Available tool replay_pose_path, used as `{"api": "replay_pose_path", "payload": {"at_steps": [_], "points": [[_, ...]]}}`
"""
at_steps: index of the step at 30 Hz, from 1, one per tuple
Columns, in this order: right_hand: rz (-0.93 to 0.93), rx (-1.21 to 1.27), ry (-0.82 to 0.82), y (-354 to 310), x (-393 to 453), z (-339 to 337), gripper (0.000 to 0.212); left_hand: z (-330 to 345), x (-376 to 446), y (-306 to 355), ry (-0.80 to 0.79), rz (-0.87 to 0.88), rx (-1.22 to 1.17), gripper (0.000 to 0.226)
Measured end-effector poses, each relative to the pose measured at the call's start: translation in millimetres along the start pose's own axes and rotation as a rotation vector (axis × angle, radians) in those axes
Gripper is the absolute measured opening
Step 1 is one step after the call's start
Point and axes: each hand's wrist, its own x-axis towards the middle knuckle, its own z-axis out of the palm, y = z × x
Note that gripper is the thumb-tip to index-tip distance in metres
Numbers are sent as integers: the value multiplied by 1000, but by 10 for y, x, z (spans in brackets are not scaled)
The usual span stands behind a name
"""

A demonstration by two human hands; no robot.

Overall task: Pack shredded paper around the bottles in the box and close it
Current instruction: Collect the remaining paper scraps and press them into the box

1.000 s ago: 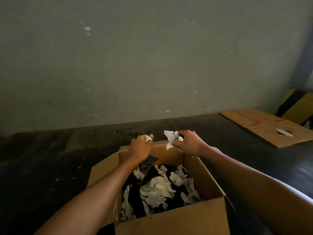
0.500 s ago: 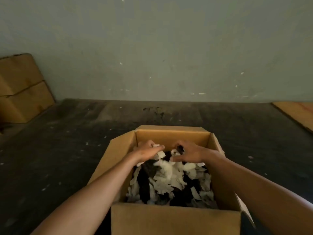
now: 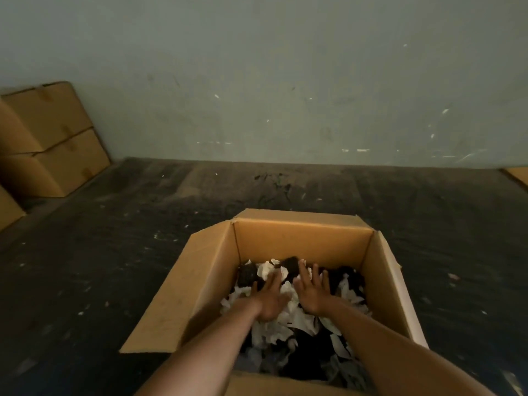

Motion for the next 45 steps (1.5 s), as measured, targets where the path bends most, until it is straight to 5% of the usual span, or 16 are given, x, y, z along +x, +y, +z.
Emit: {"api": "replay_pose_path", "payload": {"at_steps": [5, 13, 20, 26, 34, 37, 40, 45], "points": [[-4, -135, -14, -5, 4, 2, 66, -71, 72, -31, -35, -6, 71, 73], [-164, -119, -80, -371, -909, -1005, 41, -366, -380, -52, 161, -40, 276, 63], [-104, -441, -364, -321, -1428, -514, 45, 118, -616, -52, -317, -31, 466, 42], [-87, -380, -288, -339, -1525, -724, 42, -59, -715, -72, -155, 72, 406, 35], [-83, -408, -466, -488, -1849, -316, 40, 100, -984, -75, -304, 139, 247, 45], [-120, -327, -341, -508, -1923, -461, 38, -8, -1044, -95, -165, 218, 191, 34], [-105, 10, -108, -439, -2038, -693, 30, -171, -1098, -174, 55, 236, 84, 27], [-75, 373, 630, -64, -2230, -915, 26, -330, -1203, -459, 832, 417, 247, 32]]}}
